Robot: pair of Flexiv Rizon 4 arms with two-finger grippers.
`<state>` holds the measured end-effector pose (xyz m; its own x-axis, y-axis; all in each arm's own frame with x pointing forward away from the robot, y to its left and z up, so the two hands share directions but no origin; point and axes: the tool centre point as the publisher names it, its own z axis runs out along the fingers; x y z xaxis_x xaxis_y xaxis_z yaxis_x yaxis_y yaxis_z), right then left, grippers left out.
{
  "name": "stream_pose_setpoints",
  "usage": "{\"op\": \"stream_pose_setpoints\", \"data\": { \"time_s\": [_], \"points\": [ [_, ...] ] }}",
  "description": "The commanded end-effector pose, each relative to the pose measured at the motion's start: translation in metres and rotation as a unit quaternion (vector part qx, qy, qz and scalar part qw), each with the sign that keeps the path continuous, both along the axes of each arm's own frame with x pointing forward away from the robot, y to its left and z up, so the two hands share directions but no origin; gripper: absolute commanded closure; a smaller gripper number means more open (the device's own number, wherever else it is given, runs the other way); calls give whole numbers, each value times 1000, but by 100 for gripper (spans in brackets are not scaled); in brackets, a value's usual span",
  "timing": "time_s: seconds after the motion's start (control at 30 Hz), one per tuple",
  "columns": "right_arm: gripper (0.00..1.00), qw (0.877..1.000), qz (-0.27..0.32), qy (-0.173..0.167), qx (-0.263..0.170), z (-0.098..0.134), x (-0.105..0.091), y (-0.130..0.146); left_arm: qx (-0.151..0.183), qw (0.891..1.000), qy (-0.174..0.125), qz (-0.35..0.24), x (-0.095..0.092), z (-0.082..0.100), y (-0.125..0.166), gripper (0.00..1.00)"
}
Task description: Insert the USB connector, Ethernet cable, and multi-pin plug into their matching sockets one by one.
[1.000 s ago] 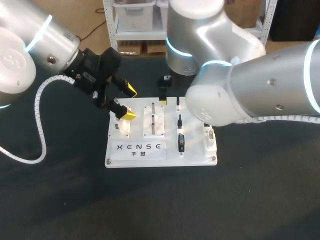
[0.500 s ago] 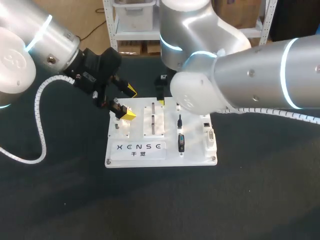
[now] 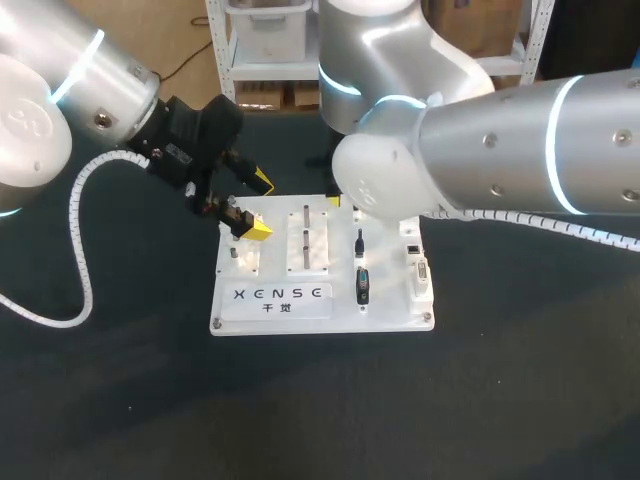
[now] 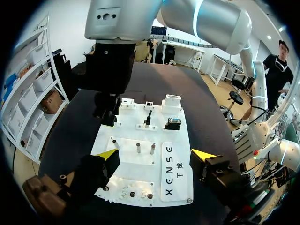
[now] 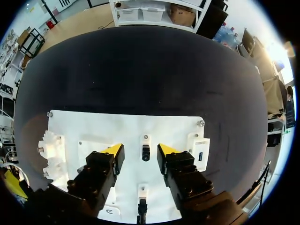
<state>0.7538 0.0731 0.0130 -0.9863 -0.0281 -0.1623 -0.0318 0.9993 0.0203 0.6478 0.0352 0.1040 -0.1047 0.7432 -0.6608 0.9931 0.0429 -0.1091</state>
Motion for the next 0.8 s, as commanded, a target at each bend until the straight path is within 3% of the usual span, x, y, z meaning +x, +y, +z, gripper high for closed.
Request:
{"op": "stream_pose_setpoints", "data": {
  "time_s": [0.03, 0.53, 0.67, 0.8],
  "points": [
    [55, 1000, -1, 1, 2, 0, 1, -2, -1, 1000, -1, 0, -1, -1, 0, 0],
    [67, 1000, -3, 4, 6, -1, 1, -4, -1, 1000, -1, 0, -1, -1, 0, 0],
    [76, 1000, -5, 5, 6, -2, 1, -5, -1, 1000, -1, 0, -1, -1, 0, 0],
    [100, 1000, -2, 1, 9, -1, 0, -6, -1, 1000, -1, 0, -1, -1, 0, 0]
  ]
}}
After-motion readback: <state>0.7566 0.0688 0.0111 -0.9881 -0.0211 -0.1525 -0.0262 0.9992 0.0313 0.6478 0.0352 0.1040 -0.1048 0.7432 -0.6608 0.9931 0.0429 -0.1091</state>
